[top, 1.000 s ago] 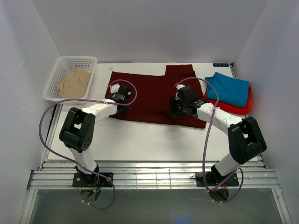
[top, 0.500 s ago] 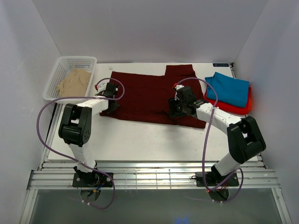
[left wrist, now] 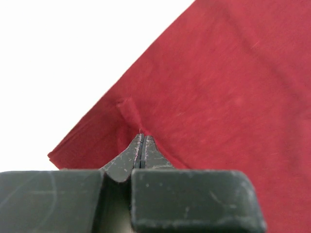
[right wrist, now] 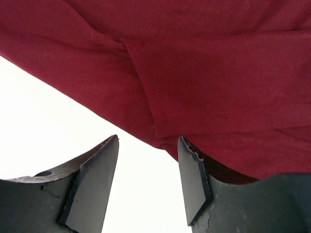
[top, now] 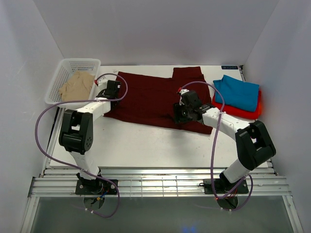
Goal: Fold and stack the t-shirts
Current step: Fold the tshirt
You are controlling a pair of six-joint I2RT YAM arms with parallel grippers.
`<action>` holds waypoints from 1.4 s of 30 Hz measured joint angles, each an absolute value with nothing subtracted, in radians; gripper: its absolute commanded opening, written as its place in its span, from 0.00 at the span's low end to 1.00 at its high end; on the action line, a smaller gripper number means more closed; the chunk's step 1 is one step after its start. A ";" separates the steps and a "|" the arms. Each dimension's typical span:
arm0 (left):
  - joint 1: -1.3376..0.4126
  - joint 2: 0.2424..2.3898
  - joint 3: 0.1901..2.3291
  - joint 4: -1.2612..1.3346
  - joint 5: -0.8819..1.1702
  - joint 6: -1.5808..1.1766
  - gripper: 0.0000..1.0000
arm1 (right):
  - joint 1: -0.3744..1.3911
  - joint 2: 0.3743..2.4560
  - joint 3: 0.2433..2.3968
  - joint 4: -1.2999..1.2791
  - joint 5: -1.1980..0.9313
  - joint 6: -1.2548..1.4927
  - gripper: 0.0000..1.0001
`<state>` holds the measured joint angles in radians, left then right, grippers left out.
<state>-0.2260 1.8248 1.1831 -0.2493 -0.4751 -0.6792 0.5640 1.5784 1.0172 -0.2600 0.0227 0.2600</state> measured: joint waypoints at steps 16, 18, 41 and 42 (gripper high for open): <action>-0.368 1.742 1.118 -0.170 -0.479 -0.675 0.03 | 0.606 1.634 1.017 -0.260 0.089 0.278 0.80; -0.411 1.742 1.102 -0.167 -0.461 -0.677 0.03 | 0.606 1.637 1.017 -0.258 0.101 0.276 0.74; -0.373 1.709 0.992 -0.215 -0.565 -0.725 0.01 | 0.606 1.749 1.077 -0.260 0.206 0.244 0.24; -0.361 1.710 0.992 -0.220 -0.565 -0.730 0.01 | 0.606 1.749 1.081 -0.260 0.211 0.237 0.18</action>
<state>-0.3614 1.7096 0.9920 -0.2195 -0.5652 -0.7300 0.6056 1.7489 1.0813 -0.2600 0.2111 0.2375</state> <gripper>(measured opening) 0.055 0.284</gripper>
